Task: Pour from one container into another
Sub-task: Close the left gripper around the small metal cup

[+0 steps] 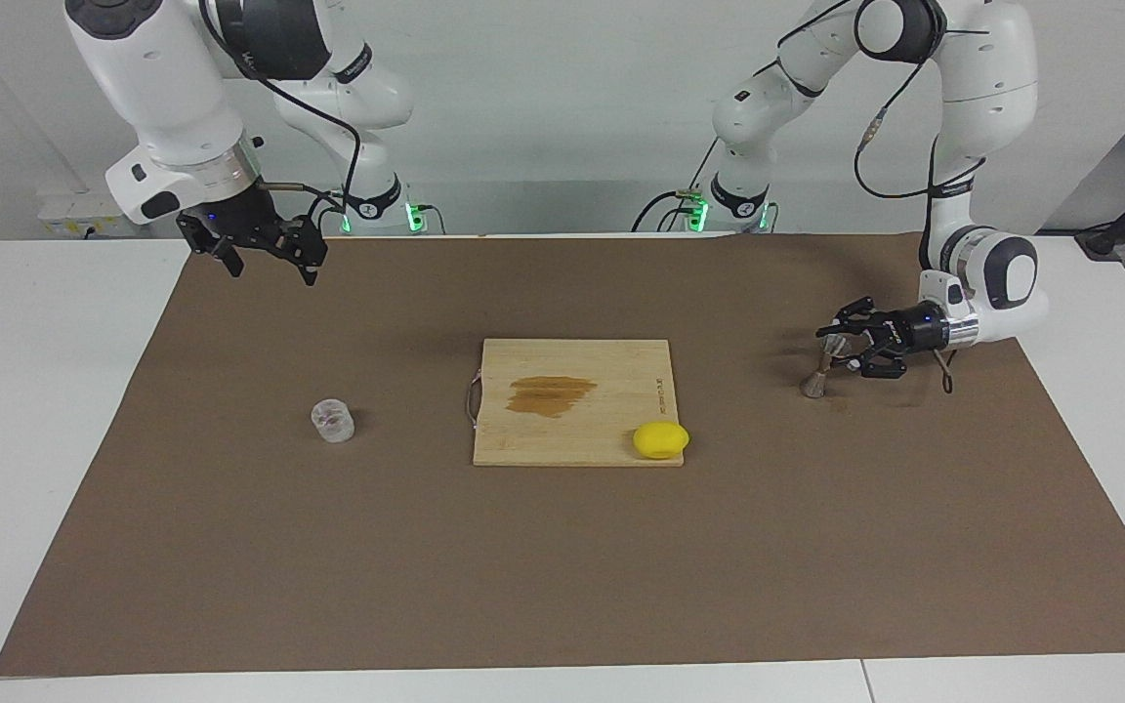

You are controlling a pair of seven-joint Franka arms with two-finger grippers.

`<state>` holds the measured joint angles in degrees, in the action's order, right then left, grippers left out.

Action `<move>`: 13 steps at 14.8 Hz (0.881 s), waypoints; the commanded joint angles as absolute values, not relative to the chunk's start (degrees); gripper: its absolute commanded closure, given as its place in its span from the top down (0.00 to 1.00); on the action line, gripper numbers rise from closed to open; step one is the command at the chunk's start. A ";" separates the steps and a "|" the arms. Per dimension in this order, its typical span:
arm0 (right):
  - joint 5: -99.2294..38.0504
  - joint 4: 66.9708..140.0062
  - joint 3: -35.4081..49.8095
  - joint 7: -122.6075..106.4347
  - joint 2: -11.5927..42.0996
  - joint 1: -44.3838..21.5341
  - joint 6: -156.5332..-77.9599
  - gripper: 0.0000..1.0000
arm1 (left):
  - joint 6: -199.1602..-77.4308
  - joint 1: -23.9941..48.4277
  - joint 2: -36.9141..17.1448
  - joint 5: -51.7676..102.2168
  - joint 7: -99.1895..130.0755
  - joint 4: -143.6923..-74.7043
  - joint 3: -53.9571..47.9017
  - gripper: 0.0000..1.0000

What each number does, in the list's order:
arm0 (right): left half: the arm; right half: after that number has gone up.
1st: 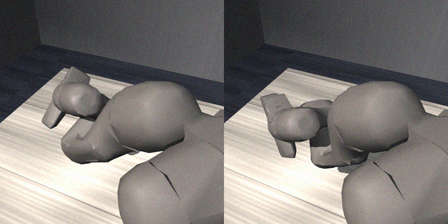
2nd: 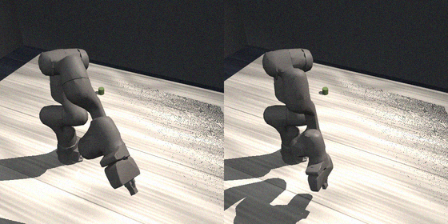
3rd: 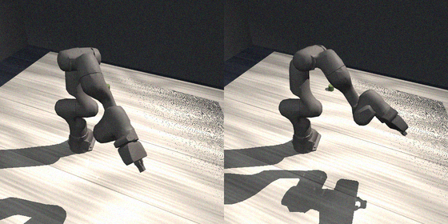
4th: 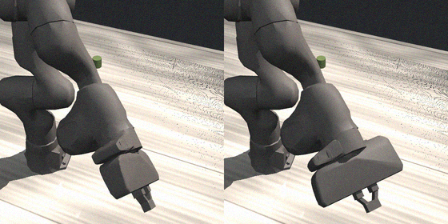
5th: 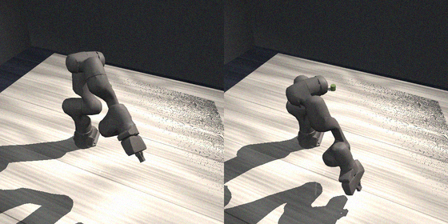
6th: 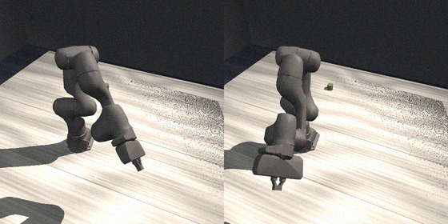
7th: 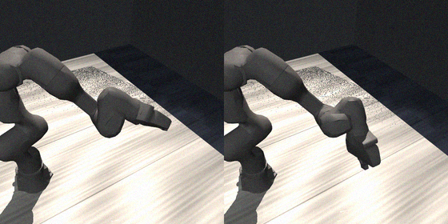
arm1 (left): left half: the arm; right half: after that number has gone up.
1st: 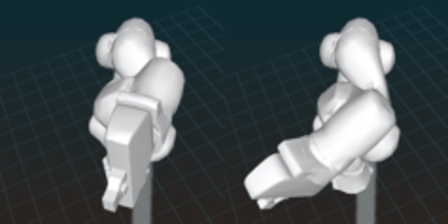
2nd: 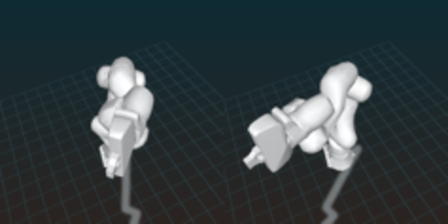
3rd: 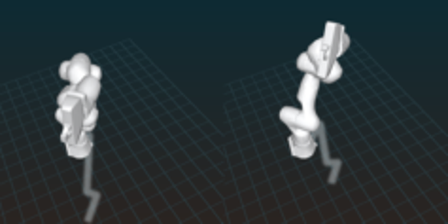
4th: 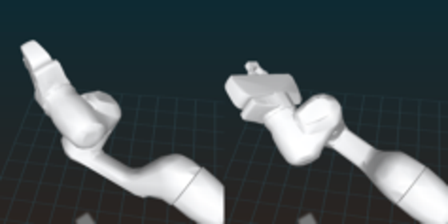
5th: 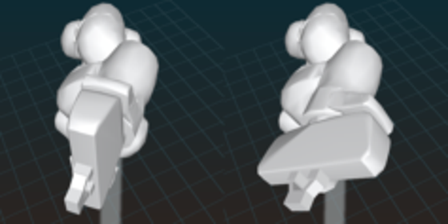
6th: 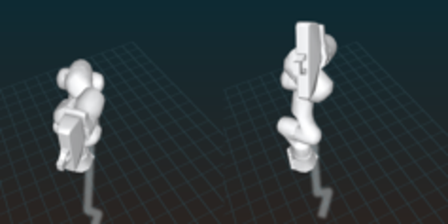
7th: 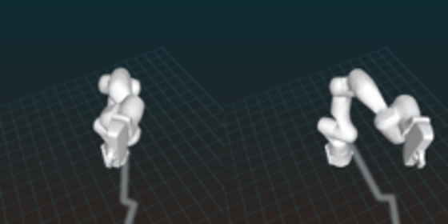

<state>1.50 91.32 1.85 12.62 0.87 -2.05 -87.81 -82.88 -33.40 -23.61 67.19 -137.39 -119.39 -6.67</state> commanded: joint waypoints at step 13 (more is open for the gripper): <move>1.58 91.93 2.29 11.78 0.18 -1.41 -88.33 1.00 | -82.27 -29.10 -24.34 68.46 -133.44 -115.58 -6.50 0.00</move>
